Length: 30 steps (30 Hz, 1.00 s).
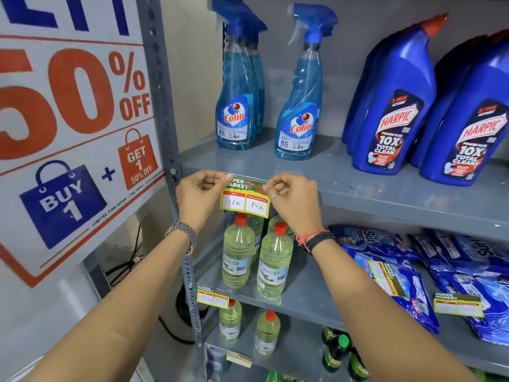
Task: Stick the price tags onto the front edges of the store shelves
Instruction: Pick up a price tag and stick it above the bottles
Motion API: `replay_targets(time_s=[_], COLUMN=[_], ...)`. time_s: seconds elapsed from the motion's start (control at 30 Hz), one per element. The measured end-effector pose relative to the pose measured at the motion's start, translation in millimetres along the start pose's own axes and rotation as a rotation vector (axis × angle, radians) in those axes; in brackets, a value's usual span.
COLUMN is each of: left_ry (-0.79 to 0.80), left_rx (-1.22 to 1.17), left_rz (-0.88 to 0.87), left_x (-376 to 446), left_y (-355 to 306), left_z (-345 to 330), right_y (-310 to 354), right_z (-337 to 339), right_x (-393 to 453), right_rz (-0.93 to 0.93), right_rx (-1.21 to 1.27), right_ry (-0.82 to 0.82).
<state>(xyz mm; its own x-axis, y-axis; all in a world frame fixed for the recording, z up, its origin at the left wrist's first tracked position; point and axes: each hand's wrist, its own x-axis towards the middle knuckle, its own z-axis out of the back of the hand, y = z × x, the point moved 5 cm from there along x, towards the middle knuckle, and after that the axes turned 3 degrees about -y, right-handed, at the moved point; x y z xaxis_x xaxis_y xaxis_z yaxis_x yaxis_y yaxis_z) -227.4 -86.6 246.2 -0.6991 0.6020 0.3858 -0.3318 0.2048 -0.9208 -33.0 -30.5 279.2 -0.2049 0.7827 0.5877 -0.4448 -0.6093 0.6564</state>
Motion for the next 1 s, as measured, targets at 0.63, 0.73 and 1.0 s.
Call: replay_targets(time_s=[0.63, 0.73, 1.0], left_ry=[0.085, 0.051, -0.005], left_rx=[-0.003, -0.013, 0.070], left_rz=[-0.036, -0.010, -0.048], left_x=[1, 3, 2], left_y=[-2, -2, -11], left_z=[-1, 0, 1], right_y=[-2, 1, 7], right_z=[0, 0, -3], right_x=[-3, -1, -2], right_rz=[0.010, -0.005, -0.013], right_rx=[0.020, 0.009, -0.095], right_ry=[0.051, 0.023, -0.015])
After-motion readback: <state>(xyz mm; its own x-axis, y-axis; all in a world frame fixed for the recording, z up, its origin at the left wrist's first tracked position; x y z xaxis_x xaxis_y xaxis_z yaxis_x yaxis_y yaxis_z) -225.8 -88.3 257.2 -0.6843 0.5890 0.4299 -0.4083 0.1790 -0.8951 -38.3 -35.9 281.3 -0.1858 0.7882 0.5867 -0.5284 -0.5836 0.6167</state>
